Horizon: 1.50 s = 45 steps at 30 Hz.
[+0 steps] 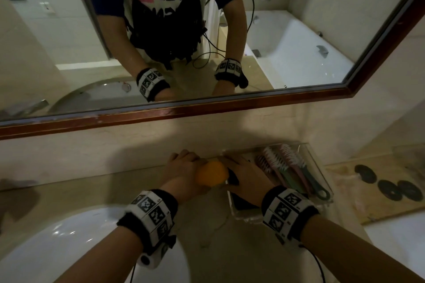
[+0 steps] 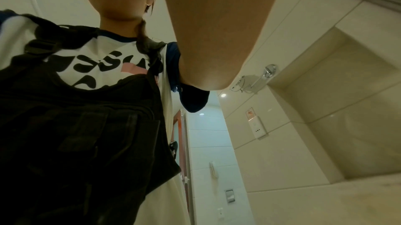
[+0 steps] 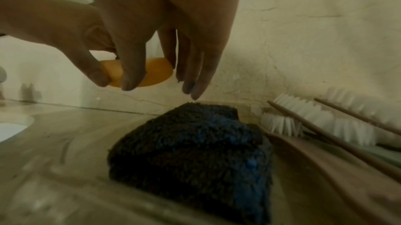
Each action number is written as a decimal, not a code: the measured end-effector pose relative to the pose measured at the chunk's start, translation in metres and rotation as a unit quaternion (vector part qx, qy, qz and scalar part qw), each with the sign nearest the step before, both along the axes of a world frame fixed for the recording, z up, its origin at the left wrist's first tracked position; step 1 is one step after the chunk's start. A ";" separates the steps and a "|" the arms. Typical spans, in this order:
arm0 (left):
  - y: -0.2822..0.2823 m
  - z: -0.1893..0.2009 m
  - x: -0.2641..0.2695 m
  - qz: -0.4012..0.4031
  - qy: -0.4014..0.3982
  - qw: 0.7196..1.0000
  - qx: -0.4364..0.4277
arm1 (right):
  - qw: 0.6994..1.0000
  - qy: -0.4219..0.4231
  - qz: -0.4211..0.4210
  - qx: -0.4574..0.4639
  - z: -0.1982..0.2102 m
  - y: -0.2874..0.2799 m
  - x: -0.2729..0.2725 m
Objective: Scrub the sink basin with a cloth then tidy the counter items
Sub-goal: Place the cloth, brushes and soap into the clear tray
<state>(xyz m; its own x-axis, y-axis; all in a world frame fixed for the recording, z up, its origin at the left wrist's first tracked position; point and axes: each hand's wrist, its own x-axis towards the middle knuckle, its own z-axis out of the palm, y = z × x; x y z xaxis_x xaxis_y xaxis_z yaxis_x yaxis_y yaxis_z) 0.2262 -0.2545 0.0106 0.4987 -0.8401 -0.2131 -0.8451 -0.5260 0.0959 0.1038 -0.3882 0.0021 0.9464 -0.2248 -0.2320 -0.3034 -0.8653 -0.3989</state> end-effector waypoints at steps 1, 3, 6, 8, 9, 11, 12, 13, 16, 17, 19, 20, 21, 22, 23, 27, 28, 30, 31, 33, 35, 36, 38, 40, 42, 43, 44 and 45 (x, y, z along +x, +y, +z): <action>-0.003 0.000 -0.004 -0.008 -0.003 1.000 -0.011 | 1.000 0.001 -0.004 0.009 0.001 -0.002 0.000; -0.008 0.001 -0.011 -0.022 -0.005 0.999 -0.023 | 1.000 0.004 -0.004 0.009 0.001 -0.004 -0.002; -0.015 0.002 -0.018 -0.033 -0.008 0.999 -0.023 | 1.000 0.004 -0.009 -0.004 -0.001 -0.009 -0.006; -0.023 -0.001 -0.021 -0.023 0.005 0.999 -0.031 | 1.000 -0.007 -0.023 -0.016 0.000 -0.015 -0.008; -0.027 -0.004 -0.021 -0.017 0.011 0.999 -0.043 | 0.999 -0.020 -0.027 -0.027 0.000 -0.019 -0.008; -0.036 -0.006 -0.022 -0.006 0.020 0.997 -0.072 | 0.997 -0.041 -0.032 -0.056 0.005 -0.029 -0.008; -0.039 -0.006 -0.023 0.001 0.025 0.996 -0.081 | 0.996 -0.041 -0.039 -0.069 0.008 -0.034 -0.007; -0.042 -0.006 -0.024 0.010 0.029 0.996 -0.089 | 0.995 -0.040 -0.049 -0.079 0.011 -0.039 -0.006; -0.047 -0.007 -0.031 0.047 0.044 0.991 -0.118 | 0.991 -0.045 -0.072 -0.104 0.014 -0.054 -0.004; -0.047 -0.008 -0.034 0.047 0.043 0.987 -0.149 | 0.990 -0.031 -0.073 -0.117 0.013 -0.058 -0.003; -0.045 -0.015 -0.046 -0.003 0.017 0.983 -0.180 | 0.988 -0.010 -0.069 -0.140 0.009 -0.065 -0.004; -0.045 -0.020 -0.053 -0.044 0.013 0.986 -0.158 | 0.987 -0.005 -0.068 -0.145 0.008 -0.067 -0.004; -0.043 -0.026 -0.060 -0.085 0.013 0.988 -0.131 | 0.986 -0.002 -0.068 -0.150 0.007 -0.069 -0.004; -0.043 -0.033 -0.065 -0.114 0.014 0.988 -0.101 | 0.986 0.004 -0.070 -0.154 0.006 -0.071 -0.005; -0.042 -0.039 -0.067 -0.130 0.014 0.989 -0.074 | 0.985 0.008 -0.070 -0.156 0.005 -0.072 -0.005; -0.044 -0.045 -0.069 -0.165 0.014 0.986 -0.016 | 0.984 0.027 -0.066 -0.165 0.004 -0.072 -0.005; -0.044 -0.044 -0.070 -0.173 0.016 0.985 -0.005 | 0.983 0.034 -0.064 -0.167 0.004 -0.071 -0.005; -0.042 -0.043 -0.069 -0.173 0.025 0.984 0.018 | 0.983 0.042 -0.067 -0.165 0.005 -0.070 -0.003; -0.040 -0.042 -0.069 -0.169 0.029 0.985 0.026 | 0.983 0.043 -0.070 -0.163 0.005 -0.070 -0.002; -0.036 -0.042 -0.072 -0.161 0.013 0.987 0.010 | 0.983 0.044 -0.076 -0.159 0.006 -0.068 0.000; -0.036 -0.045 -0.075 -0.163 0.006 0.987 -0.010 | 0.984 0.042 -0.077 -0.153 0.005 -0.067 0.002; -0.037 -0.048 -0.075 -0.172 0.020 0.985 -0.022 | 0.985 0.042 -0.078 -0.147 0.005 -0.066 0.003; -0.040 -0.044 -0.073 -0.140 0.084 0.986 -0.020 | 0.986 0.040 -0.082 -0.139 0.004 -0.065 0.003; -0.046 -0.045 -0.068 -0.101 0.073 0.992 -0.035 | 0.986 0.032 -0.090 -0.138 0.003 -0.066 0.003; -0.050 -0.050 -0.065 -0.084 0.069 0.994 0.012 | 0.986 0.022 -0.097 -0.137 0.002 -0.069 0.002; -0.051 -0.054 -0.064 -0.085 0.070 0.993 0.037 | 0.985 0.020 -0.100 -0.137 0.002 -0.070 0.001; -0.051 -0.057 -0.063 -0.091 0.071 0.992 0.051 | 0.985 0.020 -0.102 -0.138 0.001 -0.072 0.000; -0.052 -0.059 -0.062 -0.099 0.071 0.991 0.056 | 0.985 0.022 -0.104 -0.138 0.001 -0.073 0.000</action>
<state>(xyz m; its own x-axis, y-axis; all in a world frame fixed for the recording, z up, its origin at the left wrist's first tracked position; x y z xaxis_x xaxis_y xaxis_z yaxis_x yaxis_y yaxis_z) 0.1637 -0.3063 -0.0480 0.2851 -0.8860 -0.3658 -0.9151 -0.3651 0.1712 0.1035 -0.4607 0.0029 0.8641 -0.4722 -0.1743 -0.4964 -0.8567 -0.1400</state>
